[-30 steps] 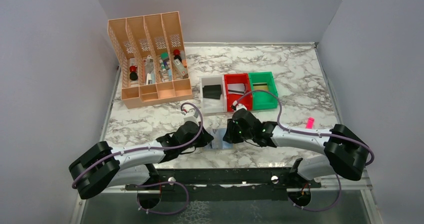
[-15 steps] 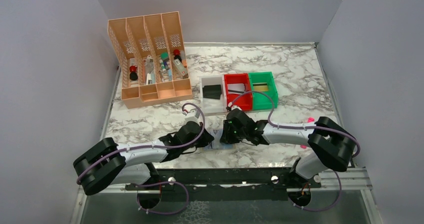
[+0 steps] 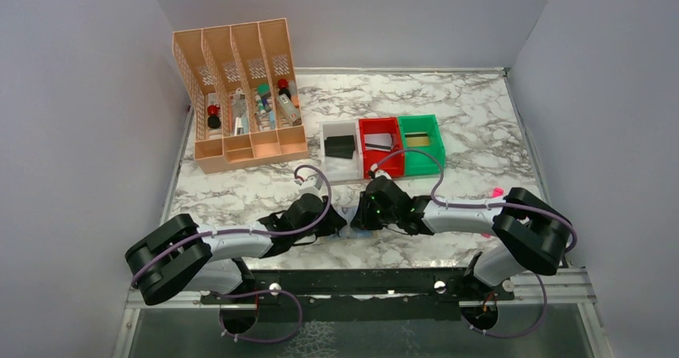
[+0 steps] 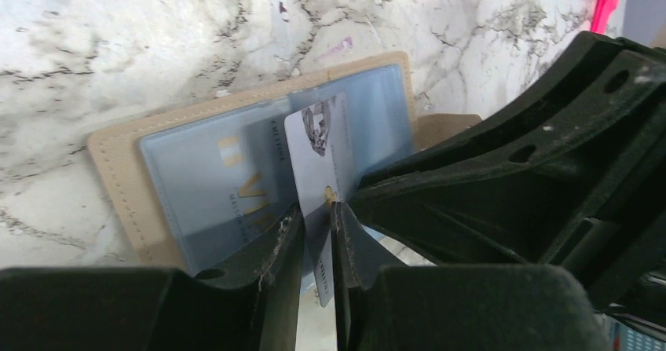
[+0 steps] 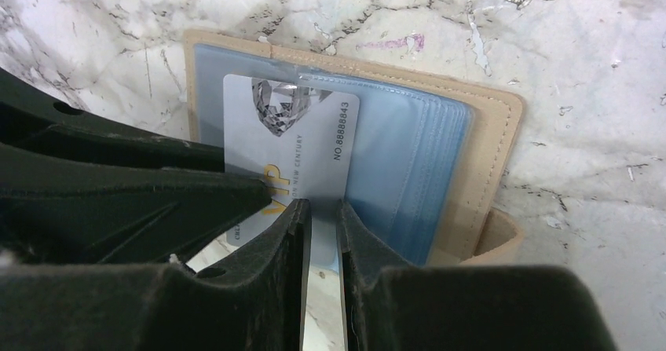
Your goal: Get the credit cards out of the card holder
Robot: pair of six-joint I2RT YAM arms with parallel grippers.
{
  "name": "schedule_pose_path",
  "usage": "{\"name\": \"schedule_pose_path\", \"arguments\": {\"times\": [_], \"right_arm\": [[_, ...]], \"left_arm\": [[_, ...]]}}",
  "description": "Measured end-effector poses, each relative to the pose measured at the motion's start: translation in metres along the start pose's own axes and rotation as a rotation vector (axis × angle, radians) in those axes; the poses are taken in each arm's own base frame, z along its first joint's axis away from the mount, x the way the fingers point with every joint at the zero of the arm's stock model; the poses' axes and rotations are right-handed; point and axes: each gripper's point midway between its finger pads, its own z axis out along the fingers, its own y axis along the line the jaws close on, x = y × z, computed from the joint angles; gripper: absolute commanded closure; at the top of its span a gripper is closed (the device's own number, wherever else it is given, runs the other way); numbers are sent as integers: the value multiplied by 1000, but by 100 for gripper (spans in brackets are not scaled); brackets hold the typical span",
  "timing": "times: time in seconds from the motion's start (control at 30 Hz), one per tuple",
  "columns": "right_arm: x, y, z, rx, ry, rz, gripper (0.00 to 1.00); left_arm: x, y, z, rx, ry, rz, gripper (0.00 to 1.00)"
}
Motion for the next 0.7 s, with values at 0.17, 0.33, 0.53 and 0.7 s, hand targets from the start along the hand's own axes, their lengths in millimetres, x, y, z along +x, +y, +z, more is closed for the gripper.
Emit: {"name": "schedule_pose_path", "arguments": {"times": [0.17,0.33,0.53,0.7], "right_arm": [[0,0,0,-3,-4,9,76],[-1,0,0,2,-7,19,76],[-3,-3,0,26,-22,20,76],[-6,-8,-2,63,-39,13,76]], "left_arm": [[0,-8,0,35,6,-14,81],[1,-6,-2,40,3,-22,92],[-4,-10,-9,68,-26,-34,96],[-9,-7,-16,43,-41,-27,97]]}}
